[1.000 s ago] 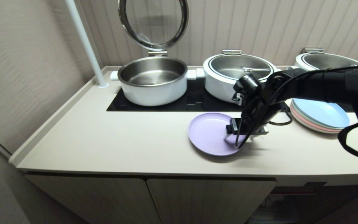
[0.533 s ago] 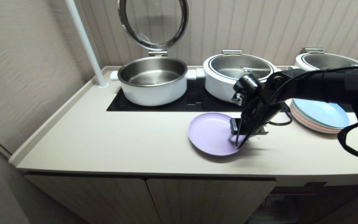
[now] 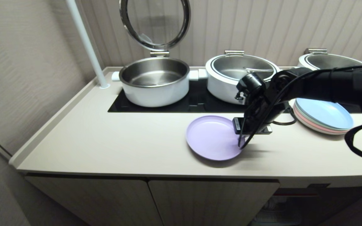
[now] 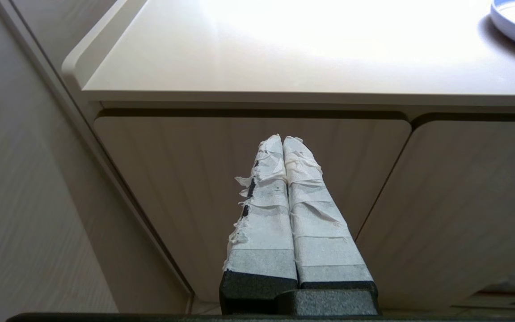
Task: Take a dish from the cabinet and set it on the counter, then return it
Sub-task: Pick up the plate from the table
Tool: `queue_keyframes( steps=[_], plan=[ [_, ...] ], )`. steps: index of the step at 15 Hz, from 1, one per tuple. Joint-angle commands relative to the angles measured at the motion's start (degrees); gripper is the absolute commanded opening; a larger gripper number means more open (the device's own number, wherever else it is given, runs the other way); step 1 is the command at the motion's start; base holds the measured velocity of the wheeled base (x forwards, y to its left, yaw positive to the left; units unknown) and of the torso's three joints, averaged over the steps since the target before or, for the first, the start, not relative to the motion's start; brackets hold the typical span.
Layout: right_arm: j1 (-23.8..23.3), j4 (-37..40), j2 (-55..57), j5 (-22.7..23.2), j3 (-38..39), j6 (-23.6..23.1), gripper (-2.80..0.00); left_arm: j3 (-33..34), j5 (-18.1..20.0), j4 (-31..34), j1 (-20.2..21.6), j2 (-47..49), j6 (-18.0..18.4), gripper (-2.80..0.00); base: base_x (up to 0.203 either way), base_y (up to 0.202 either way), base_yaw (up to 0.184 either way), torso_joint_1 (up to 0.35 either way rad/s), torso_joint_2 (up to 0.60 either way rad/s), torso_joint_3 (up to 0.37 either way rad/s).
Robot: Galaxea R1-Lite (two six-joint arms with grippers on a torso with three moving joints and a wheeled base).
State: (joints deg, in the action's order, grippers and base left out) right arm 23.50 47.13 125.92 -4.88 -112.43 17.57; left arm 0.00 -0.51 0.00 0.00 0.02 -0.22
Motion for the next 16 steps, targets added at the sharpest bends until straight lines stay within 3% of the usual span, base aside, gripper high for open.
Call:
queue_keyframes(
  steps=[1,7,16],
  plan=[
    [-0.04,0.42,-0.06,-0.13,0.02,0.1,-2.8,0.0,-0.02,0.0,0.0,-0.02,-0.04,-2.8,0.0,0.0,0.0,0.0,0.0,0.0],
    [0.05,0.6,-0.41,-0.31,0.02,1.42,-2.8,0.0,-0.02,0.0,0.0,-0.02,-0.04,-2.8,0.0,0.0,0.0,0.0,0.0,0.0],
    [0.05,1.12,-2.37,-0.22,0.37,12.9,-2.8,0.0,-0.02,0.0,0.0,-0.02,-0.04,-2.8,0.0,0.0,0.0,0.0,0.0,0.0]
  ],
)
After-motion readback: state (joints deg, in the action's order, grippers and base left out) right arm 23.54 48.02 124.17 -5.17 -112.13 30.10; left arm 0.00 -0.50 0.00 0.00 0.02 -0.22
